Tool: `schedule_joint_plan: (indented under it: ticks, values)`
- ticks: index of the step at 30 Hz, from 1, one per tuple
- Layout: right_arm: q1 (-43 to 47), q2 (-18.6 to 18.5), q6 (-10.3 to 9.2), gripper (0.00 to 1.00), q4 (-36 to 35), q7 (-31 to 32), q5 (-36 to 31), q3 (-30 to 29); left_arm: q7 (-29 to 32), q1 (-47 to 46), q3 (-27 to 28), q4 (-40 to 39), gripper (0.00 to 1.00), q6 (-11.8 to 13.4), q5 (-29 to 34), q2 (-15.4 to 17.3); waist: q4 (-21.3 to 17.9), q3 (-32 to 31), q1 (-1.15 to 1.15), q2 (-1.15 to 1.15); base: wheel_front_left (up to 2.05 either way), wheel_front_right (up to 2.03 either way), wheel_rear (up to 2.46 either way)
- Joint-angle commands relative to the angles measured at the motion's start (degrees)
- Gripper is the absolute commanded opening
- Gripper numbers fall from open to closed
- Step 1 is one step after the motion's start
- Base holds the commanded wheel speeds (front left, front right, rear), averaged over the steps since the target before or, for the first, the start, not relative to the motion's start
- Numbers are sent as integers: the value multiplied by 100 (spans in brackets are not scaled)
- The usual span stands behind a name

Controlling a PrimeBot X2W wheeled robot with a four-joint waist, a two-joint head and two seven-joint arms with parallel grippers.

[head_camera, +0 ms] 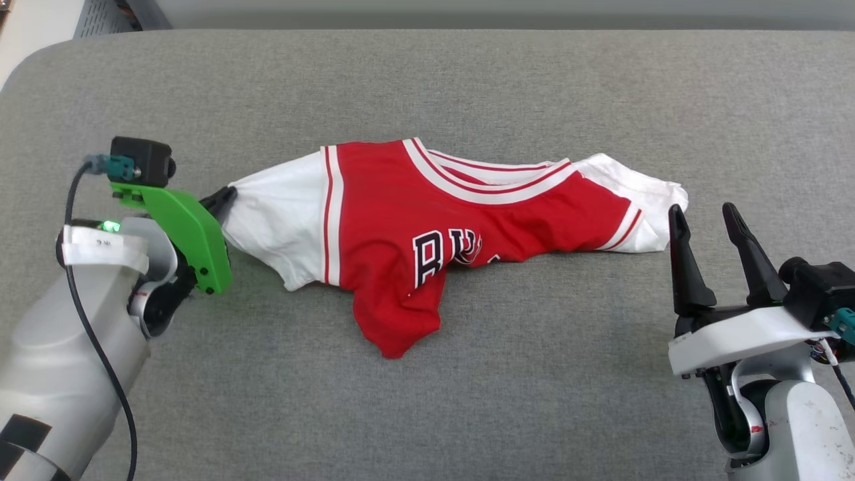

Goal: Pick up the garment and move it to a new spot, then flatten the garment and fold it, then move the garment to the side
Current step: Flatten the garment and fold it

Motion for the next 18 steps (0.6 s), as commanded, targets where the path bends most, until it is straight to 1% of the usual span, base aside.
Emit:
schedule_joint_plan:
  ticks: [1, 4, 5, 6, 7, 9, 11, 14, 16, 18]
  values:
    - [62, -10, -5, 100, 23, 43, -33, -20, -172, 145, -57, -45, 0, -8, -46, -61, 65, -15, 0, 0, 0, 0, 0]
    - [59, -10, -5, 100, 51, 103, -31, -25, -571, 285, -227, -91, 0, -9, 74, -105, 87, 8, 0, 0, 0, 0, 0]
    - [57, -10, -5, 100, 56, 120, -33, -27, -742, 313, -277, -77, 17, -9, 126, -114, 93, 16, 0, 0, 0, 0, 0]
    - [53, -10, -5, 100, 58, 130, -35, -31, -898, 315, -315, -56, 69, -9, 188, -118, 99, 21, 0, 0, 0, 0, 0]
    - [49, -10, -5, 100, 61, 140, -36, -36, -1108, 305, -364, -44, 100, -9, 272, -127, 107, 20, 0, 0, 0, 0, 0]
    - [54, -10, -5, 100, 71, 151, -41, -48, -1546, 240, -391, 7, 100, -9, 431, -141, 126, -5, 0, 0, 0, 0, 0]
    - [67, -10, -5, 100, 73, 142, -46, -74, -1848, 171, -342, 7, 100, -9, 563, -181, 162, -70, 0, 0, 0, 0, 0]
    - [108, -10, -5, 100, 69, 106, -26, -119, -1996, 162, -114, -152, 100, 8, 799, -229, 215, -210, 0, 0, 0, 0, 0]
    - [156, -10, -5, 100, 64, 79, -6, -159, -2005, 286, 391, -577, 100, 104, 954, -281, 253, -310, 0, 0, 0, 0, 0]
    - [218, -10, -5, 100, 60, 57, 14, -206, -2007, 620, 915, -1085, 100, 185, 1181, -344, 291, -420, 0, 0, 0, 0, 0]
